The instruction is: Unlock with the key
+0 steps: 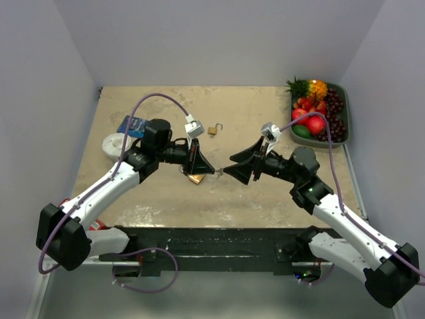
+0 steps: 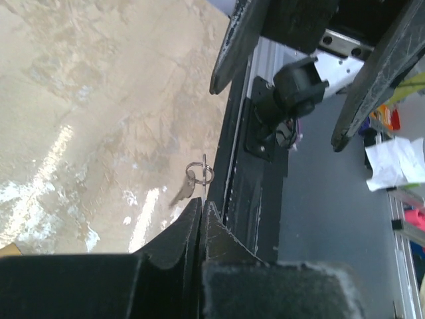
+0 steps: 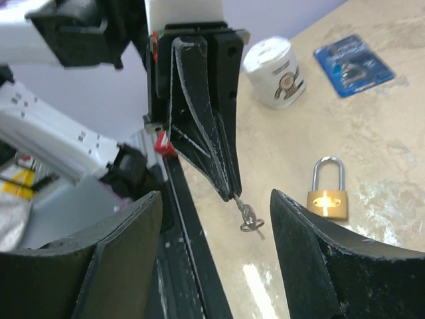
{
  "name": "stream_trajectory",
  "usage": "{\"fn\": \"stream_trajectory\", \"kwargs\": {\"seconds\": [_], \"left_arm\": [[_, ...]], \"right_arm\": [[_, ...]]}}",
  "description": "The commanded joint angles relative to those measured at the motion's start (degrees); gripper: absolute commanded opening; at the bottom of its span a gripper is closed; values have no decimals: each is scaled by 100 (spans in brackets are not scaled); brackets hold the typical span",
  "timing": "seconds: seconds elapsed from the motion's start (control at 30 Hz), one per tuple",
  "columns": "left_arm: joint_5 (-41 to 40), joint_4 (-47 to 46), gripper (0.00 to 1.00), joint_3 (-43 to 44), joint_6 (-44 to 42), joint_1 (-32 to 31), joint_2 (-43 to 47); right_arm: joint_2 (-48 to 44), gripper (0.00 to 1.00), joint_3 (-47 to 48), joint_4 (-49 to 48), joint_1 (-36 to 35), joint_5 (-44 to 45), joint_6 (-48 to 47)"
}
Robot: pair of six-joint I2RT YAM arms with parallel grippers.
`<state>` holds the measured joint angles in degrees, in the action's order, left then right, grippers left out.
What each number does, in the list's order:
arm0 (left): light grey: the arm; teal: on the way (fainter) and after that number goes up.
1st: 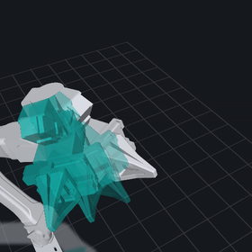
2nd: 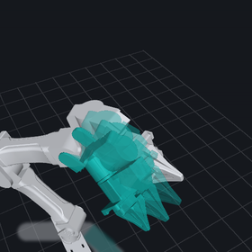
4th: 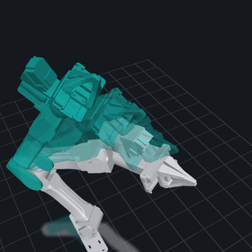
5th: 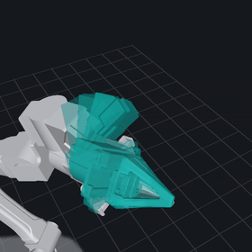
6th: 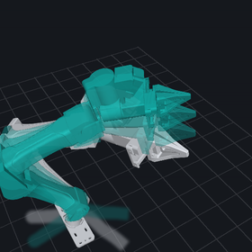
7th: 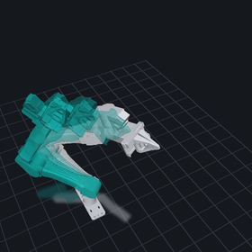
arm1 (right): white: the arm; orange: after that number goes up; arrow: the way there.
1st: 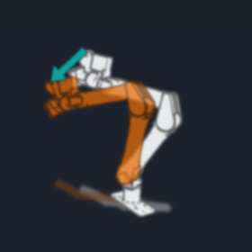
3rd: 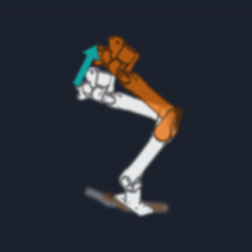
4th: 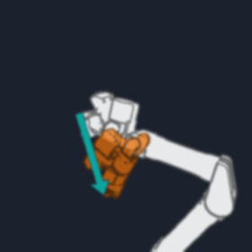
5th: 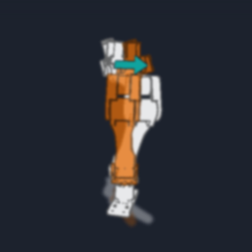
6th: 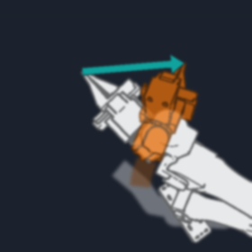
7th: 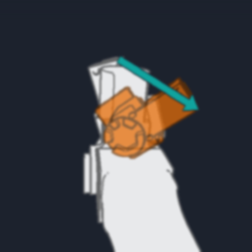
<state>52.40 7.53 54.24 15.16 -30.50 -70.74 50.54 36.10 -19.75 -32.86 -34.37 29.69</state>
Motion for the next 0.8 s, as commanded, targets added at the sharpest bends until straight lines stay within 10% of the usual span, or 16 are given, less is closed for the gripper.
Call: {"fn": "stream_trajectory", "kwargs": {"seconds": [0.0, 0.77], "left_arm": [[560, 1354, 0, 508, -1216, 0, -19], [1035, 1857, 0, 843, -1850, -184, -493]], "right_arm": [[236, 69, 529, 1506, 25, -886, -956], [1045, 41, 556, 1254, -106, -1863, -1097]]}}
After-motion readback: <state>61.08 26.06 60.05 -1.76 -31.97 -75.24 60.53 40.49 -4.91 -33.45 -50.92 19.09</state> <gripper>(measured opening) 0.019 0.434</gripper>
